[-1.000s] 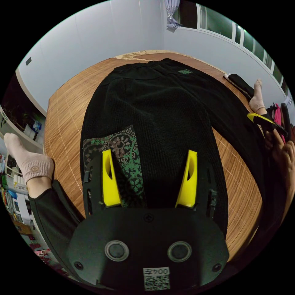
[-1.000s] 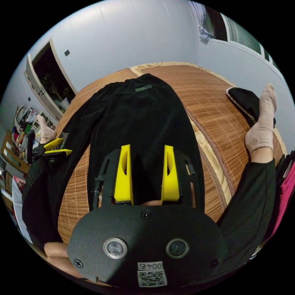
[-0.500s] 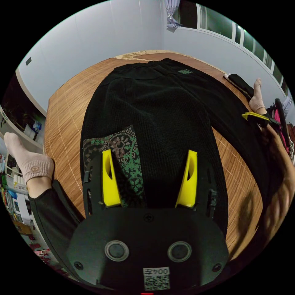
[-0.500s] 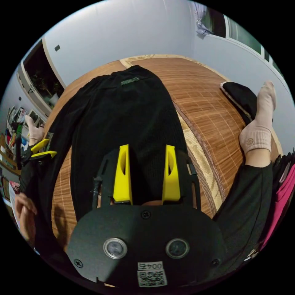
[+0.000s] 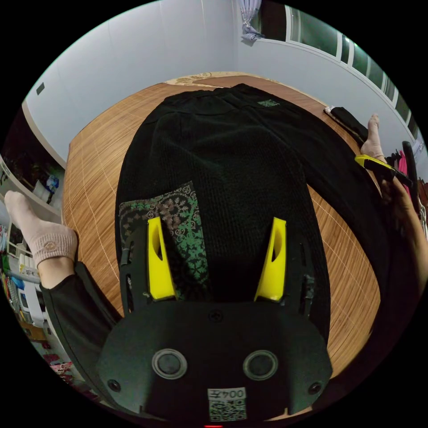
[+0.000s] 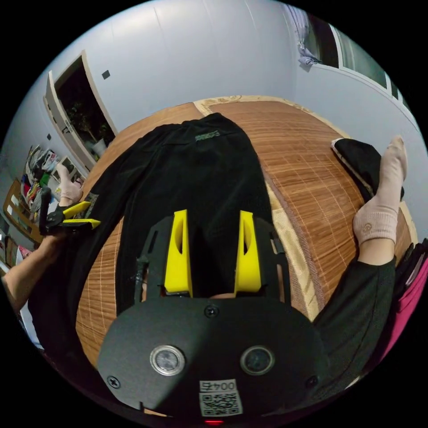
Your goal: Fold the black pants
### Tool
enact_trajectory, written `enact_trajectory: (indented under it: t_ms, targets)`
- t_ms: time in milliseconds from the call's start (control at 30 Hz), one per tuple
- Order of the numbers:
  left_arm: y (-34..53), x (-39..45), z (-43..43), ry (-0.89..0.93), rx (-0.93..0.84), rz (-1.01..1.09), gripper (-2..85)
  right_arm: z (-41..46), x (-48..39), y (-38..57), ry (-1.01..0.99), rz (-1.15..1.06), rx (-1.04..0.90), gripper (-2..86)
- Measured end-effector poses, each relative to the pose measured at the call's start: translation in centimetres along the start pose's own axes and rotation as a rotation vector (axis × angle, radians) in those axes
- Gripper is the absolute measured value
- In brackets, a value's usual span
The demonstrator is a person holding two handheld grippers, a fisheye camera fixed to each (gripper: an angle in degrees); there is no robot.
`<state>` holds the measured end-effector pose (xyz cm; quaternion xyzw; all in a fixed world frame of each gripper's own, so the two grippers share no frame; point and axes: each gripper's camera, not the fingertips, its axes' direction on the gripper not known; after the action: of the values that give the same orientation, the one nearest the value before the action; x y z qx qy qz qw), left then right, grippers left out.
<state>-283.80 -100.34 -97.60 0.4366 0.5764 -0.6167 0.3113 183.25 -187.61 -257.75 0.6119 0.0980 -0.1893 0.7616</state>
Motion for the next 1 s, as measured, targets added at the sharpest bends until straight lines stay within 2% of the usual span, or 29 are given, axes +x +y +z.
enact_trajectory:
  t_ms: [100,300,500,633,733,867,1000]
  targets:
    - [0.1,0.3,-0.1,-0.01,0.005,0.003,31.2,-1.0,3.3,-1.6,0.017,0.074,0.044,14.4]
    - [0.2,0.4,-0.2,-0.007,0.005,0.001,31.1,2.1,8.9,-6.8,0.022,0.103,-0.094,10.5]
    - [0.2,0.7,-0.2,-0.009,0.004,0.003,31.2,5.3,10.8,-8.3,-0.176,0.137,-0.214,8.0]
    - [0.2,0.8,-0.2,-0.01,0.003,0.003,31.2,5.2,11.3,-8.1,-0.261,0.175,-0.188,4.1]
    - [0.2,0.8,-0.2,-0.008,0.003,0.002,31.2,5.1,11.9,-7.8,-0.125,0.204,-0.199,3.6]
    - [0.2,0.8,-0.2,-0.015,0.002,-0.004,31.1,4.7,10.6,-7.4,-0.087,0.198,-0.158,4.8]
    - [0.1,0.9,-0.2,-0.015,0.001,-0.004,30.9,1.2,5.4,-6.7,-0.036,0.066,-0.045,9.5]
